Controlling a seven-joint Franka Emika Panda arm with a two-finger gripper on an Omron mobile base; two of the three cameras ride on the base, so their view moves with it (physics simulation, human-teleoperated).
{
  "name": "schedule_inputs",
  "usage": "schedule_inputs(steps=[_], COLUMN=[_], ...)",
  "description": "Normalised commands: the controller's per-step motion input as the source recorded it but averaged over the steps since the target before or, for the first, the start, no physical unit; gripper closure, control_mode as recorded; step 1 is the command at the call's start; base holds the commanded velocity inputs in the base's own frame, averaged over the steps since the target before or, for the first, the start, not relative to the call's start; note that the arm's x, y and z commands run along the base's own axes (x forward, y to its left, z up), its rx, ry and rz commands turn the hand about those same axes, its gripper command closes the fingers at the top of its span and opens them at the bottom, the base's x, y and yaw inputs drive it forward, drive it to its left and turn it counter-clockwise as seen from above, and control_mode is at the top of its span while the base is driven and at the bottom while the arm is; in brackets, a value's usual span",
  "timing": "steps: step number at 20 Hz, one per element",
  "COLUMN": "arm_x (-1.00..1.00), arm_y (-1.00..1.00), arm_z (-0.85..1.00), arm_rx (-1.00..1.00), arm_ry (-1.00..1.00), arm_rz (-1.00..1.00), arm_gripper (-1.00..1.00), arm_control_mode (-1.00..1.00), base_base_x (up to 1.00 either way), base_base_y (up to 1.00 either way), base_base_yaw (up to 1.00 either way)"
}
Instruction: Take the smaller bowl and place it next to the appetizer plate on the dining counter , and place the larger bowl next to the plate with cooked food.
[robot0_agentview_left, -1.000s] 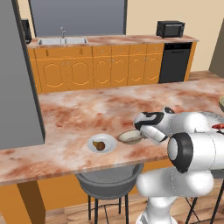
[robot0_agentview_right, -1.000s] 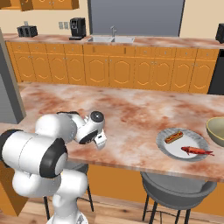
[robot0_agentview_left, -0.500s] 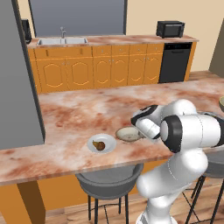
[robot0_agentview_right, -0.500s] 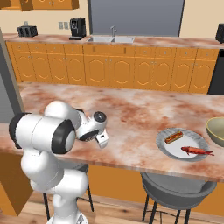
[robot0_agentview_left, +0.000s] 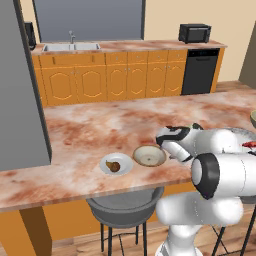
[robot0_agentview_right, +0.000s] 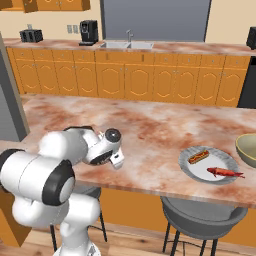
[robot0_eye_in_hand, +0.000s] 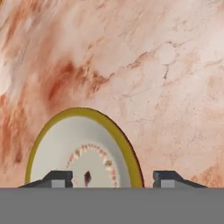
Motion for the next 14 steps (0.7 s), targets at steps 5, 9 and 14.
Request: schedule_inputs(steps=[5, 9, 14], arm_x=[0.01, -0.3, -0.52], arm_y=[-0.23, -0.12, -0.1], arm_z=[1.0, 1.0, 1.0], arm_rx=[-0.02, -0.03, -0.04], arm_ry=[0.0, 0.0, -0.03], arm_rz=[0.0, 0.0, 0.0], arm_gripper=[-1.0, -1.0, -1.0], arm_control_mode=[-1.0, -1.0, -1.0], base_base_x=[0.0, 0.0, 0.0], base_base_y=[0.0, 0.0, 0.0], base_base_yaw=[0.0, 0.0, 0.0])
